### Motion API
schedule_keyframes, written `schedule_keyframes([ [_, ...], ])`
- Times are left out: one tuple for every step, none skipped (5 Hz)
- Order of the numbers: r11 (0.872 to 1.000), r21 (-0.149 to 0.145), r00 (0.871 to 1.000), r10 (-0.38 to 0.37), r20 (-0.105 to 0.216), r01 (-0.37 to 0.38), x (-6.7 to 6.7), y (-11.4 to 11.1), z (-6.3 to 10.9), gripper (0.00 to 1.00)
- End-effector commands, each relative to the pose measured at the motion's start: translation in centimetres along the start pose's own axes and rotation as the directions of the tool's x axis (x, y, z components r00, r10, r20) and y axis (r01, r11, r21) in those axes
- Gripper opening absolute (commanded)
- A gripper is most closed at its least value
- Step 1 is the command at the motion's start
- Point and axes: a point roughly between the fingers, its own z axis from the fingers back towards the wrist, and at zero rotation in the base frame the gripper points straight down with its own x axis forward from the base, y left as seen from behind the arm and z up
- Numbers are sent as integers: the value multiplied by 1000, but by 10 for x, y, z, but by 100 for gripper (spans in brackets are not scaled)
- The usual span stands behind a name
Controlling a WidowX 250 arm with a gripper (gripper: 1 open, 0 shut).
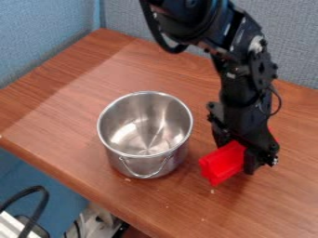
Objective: Put the red object in the metal pot
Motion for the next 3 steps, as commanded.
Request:
schedule_keyframes([
  [997,22,997,-74,-35,75,12,4,22,0],
  [997,18,996,-75,-53,76,15,4,31,0],
  [994,33,992,-104,-70,107,10,5,35,0],
])
